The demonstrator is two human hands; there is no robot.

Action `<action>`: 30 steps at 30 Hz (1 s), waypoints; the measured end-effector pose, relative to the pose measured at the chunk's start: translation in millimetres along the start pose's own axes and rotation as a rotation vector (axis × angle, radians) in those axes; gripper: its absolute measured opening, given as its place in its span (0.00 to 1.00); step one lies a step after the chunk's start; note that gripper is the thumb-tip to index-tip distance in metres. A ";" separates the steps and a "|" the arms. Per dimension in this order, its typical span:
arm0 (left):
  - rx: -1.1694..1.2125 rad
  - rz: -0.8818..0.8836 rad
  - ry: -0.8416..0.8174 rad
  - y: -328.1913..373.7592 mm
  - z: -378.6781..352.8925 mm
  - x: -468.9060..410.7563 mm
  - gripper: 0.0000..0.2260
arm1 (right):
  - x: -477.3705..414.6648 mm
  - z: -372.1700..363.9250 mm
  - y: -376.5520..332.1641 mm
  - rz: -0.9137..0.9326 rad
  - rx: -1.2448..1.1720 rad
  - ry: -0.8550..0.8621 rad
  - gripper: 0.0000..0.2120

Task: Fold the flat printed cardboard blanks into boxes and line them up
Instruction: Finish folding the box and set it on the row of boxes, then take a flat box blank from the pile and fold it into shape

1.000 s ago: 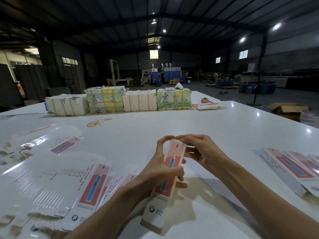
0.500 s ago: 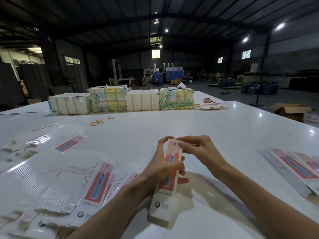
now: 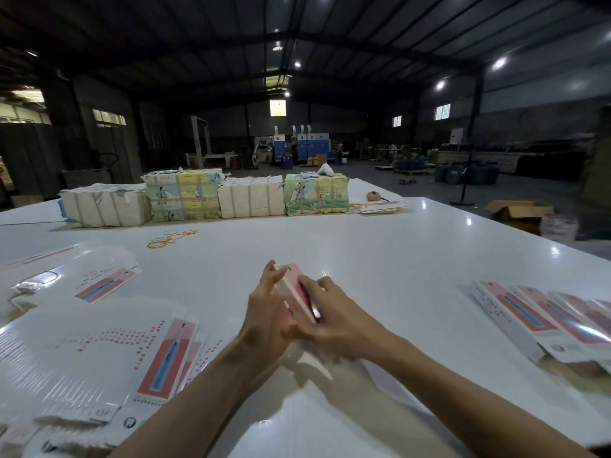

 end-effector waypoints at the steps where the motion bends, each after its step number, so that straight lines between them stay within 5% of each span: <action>1: -0.098 -0.003 -0.002 -2.9 -0.1 -1.0 0.26 | 4.2 0.3 1.8 0.006 -0.017 0.028 0.37; 5: -0.487 -0.108 0.029 -5.9 -4.0 -2.6 0.26 | 16.3 35.7 27.7 -0.084 0.130 0.189 0.31; 8: -0.781 -0.307 0.014 -2.3 0.5 -3.7 0.11 | 34.7 77.0 63.8 -0.235 0.298 0.249 0.28; 13: -1.146 -0.467 -0.072 -8.1 2.1 3.1 0.14 | 93.2 129.4 126.5 -0.462 0.535 0.237 0.29; 24: -1.278 -0.480 -0.122 -9.4 -4.0 16.9 0.14 | 151.5 177.3 161.0 -0.593 0.842 0.262 0.21; 30: -1.323 -0.473 -0.153 -8.9 -2.7 16.3 0.14 | 88.7 152.3 112.1 -0.356 0.747 0.294 0.14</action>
Point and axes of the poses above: each hand's wrist, its own x-axis away from the middle knuckle, its own z-axis out of the back of the hand, y = z × x, the point moved 6 cm from there along -x, towards the middle knuckle, and after that the axes turned 7 degrees about y, right-handed, at the moved point
